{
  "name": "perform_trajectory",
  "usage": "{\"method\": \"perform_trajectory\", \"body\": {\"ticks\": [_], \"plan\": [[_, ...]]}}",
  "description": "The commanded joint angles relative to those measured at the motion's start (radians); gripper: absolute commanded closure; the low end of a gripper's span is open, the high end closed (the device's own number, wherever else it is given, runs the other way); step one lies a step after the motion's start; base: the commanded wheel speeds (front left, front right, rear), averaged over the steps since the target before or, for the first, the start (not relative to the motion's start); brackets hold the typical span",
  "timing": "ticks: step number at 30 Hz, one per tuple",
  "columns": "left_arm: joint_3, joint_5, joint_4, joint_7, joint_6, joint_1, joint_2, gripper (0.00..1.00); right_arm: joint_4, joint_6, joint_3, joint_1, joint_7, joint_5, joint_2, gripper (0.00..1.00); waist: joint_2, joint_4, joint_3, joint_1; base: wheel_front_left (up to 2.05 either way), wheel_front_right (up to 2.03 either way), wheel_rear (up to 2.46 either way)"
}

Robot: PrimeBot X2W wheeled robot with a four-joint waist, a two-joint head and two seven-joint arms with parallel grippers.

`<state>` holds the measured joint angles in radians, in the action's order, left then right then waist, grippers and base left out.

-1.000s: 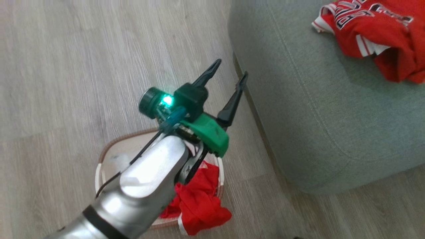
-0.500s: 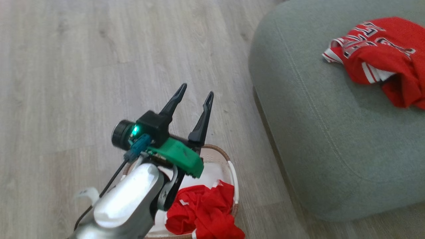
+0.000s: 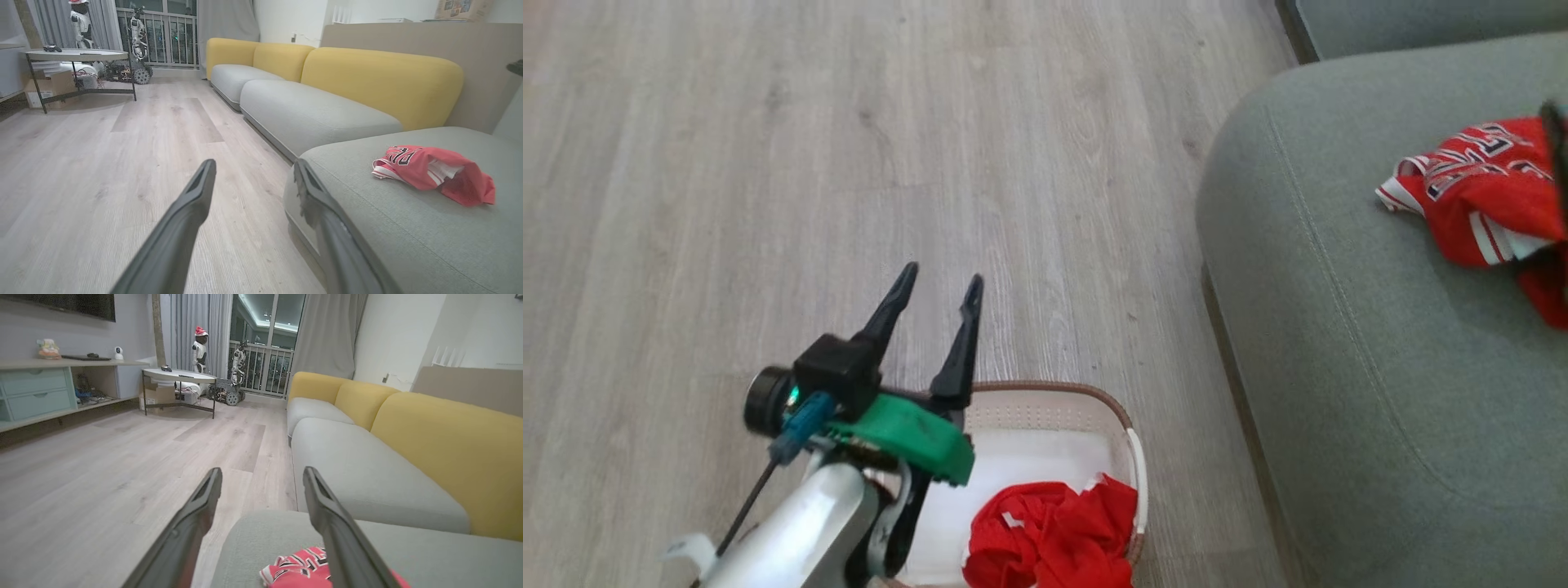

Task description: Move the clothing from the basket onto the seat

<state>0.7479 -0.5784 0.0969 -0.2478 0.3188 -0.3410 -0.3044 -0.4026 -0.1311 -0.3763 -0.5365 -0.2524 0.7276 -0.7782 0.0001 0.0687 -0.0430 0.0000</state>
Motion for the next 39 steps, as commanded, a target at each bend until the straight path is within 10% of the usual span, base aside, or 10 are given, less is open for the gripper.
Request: {"method": "perform_trajectory", "body": {"ticks": [1, 10, 18, 39], "plan": [[-0.055, -0.003, -0.038, -0.012, 0.011, -0.018, -0.029, 0.00, 0.034, 0.000, 0.041, 0.055, -0.009, -0.022, -0.005, 0.00, -0.0001, -0.017, 0.018, 0.0000, 0.00, 0.00, 0.00], [-0.190, 0.064, -0.100, -0.014, 0.029, 0.127, 0.003, 0.00, 0.229, 0.000, 0.295, 0.371, -0.009, -0.169, 0.239, 0.00, -0.0001, -0.050, 0.045, 0.0000, 0.00, 0.00, 0.00], [-0.288, 0.135, -0.082, -0.014, -0.042, 0.213, 0.054, 0.00, 0.328, 0.000, 0.339, 0.506, -0.009, -0.228, 0.400, 0.00, -0.0001, -0.065, 0.054, 0.0000, 0.00, 0.00, 0.00], [-0.458, 0.290, -0.011, -0.014, -0.156, 0.272, 0.182, 0.00, 0.391, 0.000, 0.274, 0.537, -0.009, -0.250, 0.461, 0.00, -0.0001, -0.059, 0.029, 0.0000, 0.00, 0.00, 0.00]]}}
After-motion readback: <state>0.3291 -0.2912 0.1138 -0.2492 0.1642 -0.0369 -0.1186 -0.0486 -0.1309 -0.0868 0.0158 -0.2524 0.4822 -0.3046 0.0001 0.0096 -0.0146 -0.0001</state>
